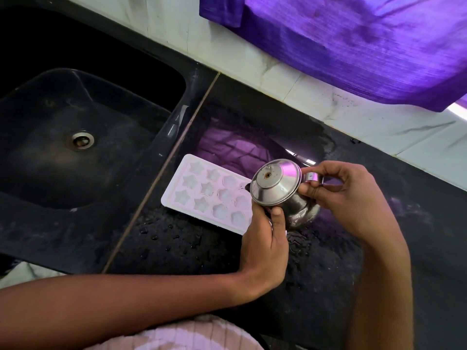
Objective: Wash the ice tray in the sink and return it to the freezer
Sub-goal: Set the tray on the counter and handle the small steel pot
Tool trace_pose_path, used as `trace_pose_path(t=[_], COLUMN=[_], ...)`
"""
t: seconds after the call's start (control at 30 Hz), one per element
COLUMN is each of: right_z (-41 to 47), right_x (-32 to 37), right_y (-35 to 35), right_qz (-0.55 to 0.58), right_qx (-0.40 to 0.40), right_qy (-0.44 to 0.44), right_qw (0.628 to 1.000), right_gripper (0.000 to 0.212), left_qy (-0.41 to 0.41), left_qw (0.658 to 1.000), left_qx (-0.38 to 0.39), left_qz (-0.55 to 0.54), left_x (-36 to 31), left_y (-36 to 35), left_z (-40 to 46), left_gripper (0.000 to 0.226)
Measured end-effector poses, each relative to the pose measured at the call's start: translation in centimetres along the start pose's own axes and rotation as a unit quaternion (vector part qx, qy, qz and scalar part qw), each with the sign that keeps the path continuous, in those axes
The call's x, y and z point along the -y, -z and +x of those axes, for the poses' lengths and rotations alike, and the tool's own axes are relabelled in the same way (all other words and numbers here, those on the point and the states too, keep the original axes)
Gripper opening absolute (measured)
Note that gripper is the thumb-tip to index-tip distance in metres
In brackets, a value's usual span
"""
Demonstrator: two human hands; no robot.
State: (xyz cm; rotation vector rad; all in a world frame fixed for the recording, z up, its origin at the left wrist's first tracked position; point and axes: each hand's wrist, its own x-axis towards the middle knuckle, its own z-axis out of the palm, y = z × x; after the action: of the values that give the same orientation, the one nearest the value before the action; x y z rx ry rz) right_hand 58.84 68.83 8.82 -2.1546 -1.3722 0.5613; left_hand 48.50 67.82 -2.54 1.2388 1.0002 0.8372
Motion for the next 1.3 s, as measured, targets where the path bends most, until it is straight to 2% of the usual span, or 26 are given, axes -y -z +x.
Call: trace_pose_path(t=[0.4, 0.6, 0.8, 0.93, 1.07, 1.3], right_z=[-0.3, -0.4, -0.4, -0.3, -0.1, 0.6], right_x=[0.0, -0.4, -0.9, -0.9, -0.5, -0.3], right_y=[0.1, 0.3, 0.2, 0.2, 0.4, 0.1], right_qz=[0.003, 0.056, 0.106, 0.133, 0.116, 0.021], right_qx=[0.000, -0.004, -0.005, 0.021, 0.055, 0.086], right_qy=[0.003, 0.005, 0.021, 0.049, 0.075, 0.073], right_qw=[1.000, 0.998, 0.994, 0.990, 0.989, 0.993], right_gripper=[0.013, 0.017, 0.010, 0.010, 0.006, 0.012], left_qy=[-0.009, -0.027, -0.053, -0.089, -0.111, -0.080], left_qw=[1.000, 1.000, 0.998, 0.995, 0.992, 0.995], left_qx=[0.002, 0.009, -0.014, -0.035, -0.041, -0.021], left_qz=[0.002, 0.004, 0.025, 0.037, 0.038, 0.048], left_x=[-0.1, 0.0, -0.4, -0.6, -0.9, 0.3], left_y=[0.1, 0.2, 0.3, 0.2, 0.1, -0.2], left_z=[-0.2, -0.2, -0.3, -0.7, -1.5, -2.2], left_gripper=[0.054, 0.066, 0.045, 0.065, 0.056, 0.054])
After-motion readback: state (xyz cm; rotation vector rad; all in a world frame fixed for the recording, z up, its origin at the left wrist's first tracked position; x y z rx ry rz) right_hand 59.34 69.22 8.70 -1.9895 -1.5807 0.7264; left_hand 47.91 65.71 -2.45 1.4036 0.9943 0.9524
